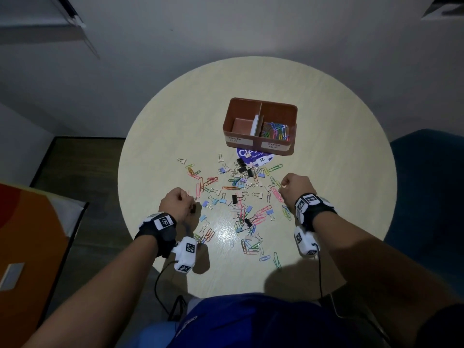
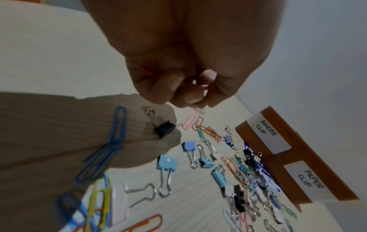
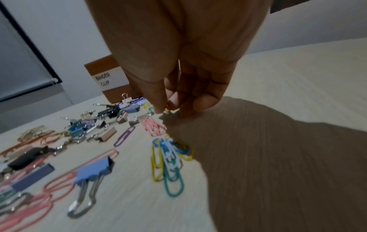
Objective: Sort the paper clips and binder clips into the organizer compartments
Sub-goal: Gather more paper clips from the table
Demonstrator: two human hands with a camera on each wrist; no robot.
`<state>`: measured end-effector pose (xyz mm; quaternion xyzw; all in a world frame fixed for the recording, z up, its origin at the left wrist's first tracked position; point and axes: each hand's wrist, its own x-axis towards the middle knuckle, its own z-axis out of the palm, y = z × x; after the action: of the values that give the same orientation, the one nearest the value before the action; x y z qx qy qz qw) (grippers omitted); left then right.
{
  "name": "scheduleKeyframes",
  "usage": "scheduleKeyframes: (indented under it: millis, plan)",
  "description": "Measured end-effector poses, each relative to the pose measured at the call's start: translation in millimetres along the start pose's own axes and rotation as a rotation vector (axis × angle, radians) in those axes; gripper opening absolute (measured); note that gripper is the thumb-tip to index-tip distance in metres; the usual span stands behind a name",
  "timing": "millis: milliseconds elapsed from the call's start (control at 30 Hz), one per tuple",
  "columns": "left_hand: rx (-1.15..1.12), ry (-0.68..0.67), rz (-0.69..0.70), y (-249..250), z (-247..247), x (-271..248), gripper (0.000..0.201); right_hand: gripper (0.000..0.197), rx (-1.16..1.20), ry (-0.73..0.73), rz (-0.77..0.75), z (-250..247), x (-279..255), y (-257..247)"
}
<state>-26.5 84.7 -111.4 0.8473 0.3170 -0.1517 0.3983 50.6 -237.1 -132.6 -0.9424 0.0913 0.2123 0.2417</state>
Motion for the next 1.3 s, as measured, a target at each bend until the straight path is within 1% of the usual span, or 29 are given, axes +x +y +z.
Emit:
scheduleKeyframes:
  millis: [67,133,200,300,333,400,467,533,600,700,733,833,900,967,1100,1167,1233,1300]
  plan:
    - [0.038,-0.003,0.008,1.8,0.9,-1.8,0.018,0.012,-0.031,-0.020,0.000,1.8,-0.4,-0.7]
    - [0.065,-0.019,0.014,2.5,1.4,-3.8,0.010,0.014,-0.078,-0.041,-0.013,2.5,-1.3,-3.0]
    - [0.105,-0.056,0.009,2.7,2.8,-2.6,0.012,0.018,-0.112,-0.059,-0.016,1.5,-3.9,-5.8]
    - [0.201,-0.136,0.033,8.7,4.7,-1.8,0.014,0.017,-0.103,-0.087,-0.020,-2.8,-9.2,-8.1]
    - [0.212,-0.171,0.043,11.6,5.7,-1.6,0.015,0.015,-0.089,-0.090,-0.022,-4.0,-11.1,-7.9]
    - [0.218,-0.243,0.046,17.8,8.0,-1.5,0.025,0.010,-0.030,-0.066,0.007,-6.3,-15.5,-5.5]
    - [0.198,-0.306,0.060,24.7,9.4,-2.5,0.035,0.014,0.071,0.003,0.039,-9.1,-18.9,-2.9]
    - [0.127,-0.335,0.086,32.5,14.4,-3.1,0.035,0.018,0.158,0.045,0.041,-13.6,-20.8,-3.2]
    - [0.064,-0.330,0.121,45.4,21.4,-3.6,0.031,0.022,0.241,0.067,0.021,-19.5,-22.5,-7.7]
    - [0.004,-0.285,0.136,72.5,29.7,0.8,0.023,0.029,0.372,0.074,-0.005,-30.1,-20.2,-16.5]
    - [-0.019,-0.275,0.141,81.0,32.2,6.0,0.025,0.028,0.394,0.070,-0.024,-35.3,-17.4,-19.8]
    - [-0.059,-0.244,0.146,117.9,36.8,17.4,0.033,0.018,0.327,0.090,-0.078,-55.5,-3.4,-32.3]
    - [-0.126,-0.253,0.143,147.6,38.5,22.2,0.028,0.012,0.334,0.128,-0.088,-70.6,9.4,-42.8]
    - [-0.193,-0.264,0.174,176.3,40.6,30.0,0.022,0.009,0.341,0.163,-0.076,-84.3,21.4,-52.7]
    - [-0.239,-0.245,0.264,225.8,48.7,38.3,0.027,0.008,0.359,0.213,-0.056,-106.8,42.5,-69.0]
    - [-0.236,-0.239,0.319,245.1,53.4,35.4,0.031,0.008,0.396,0.241,-0.055,-113.8,50.1,-75.3]
    - [-0.202,-0.248,0.356,256.1,58.0,33.3,0.035,0.013,0.420,0.259,-0.030,-115.6,53.5,-75.8]
    - [-0.102,-0.221,0.379,252.4,59.3,36.4,0.030,0.014,0.400,0.253,-0.015,-111.8,49.3,-70.6]
